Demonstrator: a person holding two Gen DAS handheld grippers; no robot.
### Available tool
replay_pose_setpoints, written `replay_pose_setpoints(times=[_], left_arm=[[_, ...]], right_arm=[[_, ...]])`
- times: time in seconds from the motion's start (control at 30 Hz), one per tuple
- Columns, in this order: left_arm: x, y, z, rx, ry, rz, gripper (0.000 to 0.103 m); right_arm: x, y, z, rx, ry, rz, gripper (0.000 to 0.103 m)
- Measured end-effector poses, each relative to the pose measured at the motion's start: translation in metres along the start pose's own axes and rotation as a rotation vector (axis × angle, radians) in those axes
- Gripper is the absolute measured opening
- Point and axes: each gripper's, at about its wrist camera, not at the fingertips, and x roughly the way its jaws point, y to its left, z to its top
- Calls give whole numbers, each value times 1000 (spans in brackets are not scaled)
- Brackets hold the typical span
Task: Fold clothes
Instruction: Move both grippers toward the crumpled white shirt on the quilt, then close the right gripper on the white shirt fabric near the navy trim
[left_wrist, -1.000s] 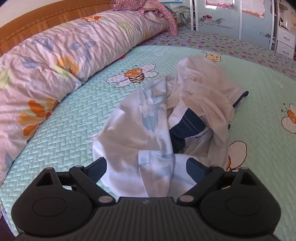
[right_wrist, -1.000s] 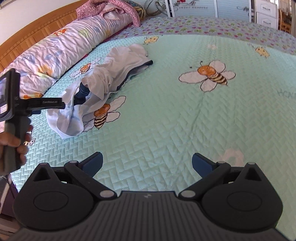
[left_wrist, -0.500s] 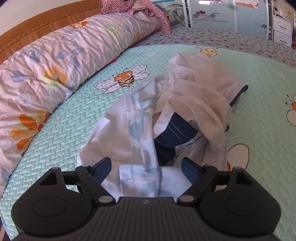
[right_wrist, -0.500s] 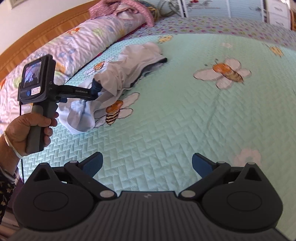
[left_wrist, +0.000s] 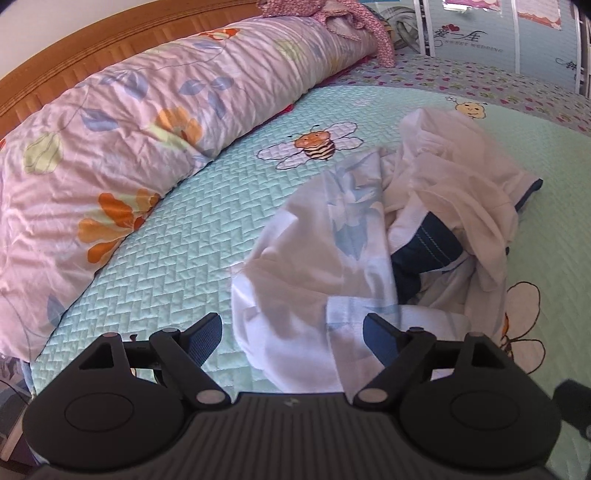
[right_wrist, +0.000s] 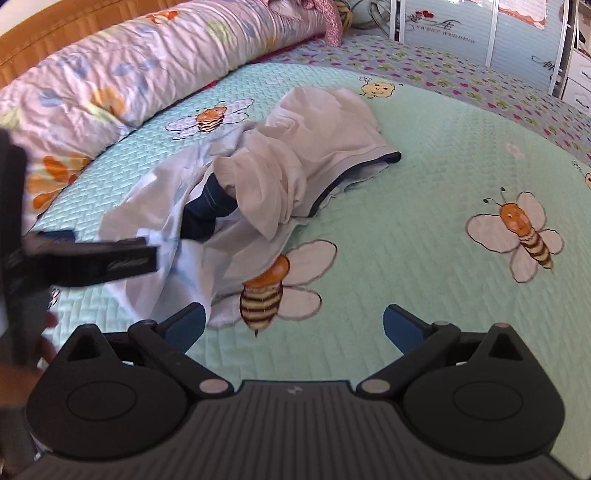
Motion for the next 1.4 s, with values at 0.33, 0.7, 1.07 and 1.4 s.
replay_pose_setpoints(times=[0.33,0.7,1.07,1.4], left_arm=[[6,15,-2,-32,23,-6,87],[2,9,-2,-15,23,-14,87],[-4,6,-9,-15,37,-41,87],[3,31,-26,-109,122,-64,87]], right_arm=[[38,23,16,-65,16,-77,102],[30,30,26,-122,-43,-92,102],[21,23,24,-90,-46,-1,102],[21,-6,6,-103,-99,158,102]])
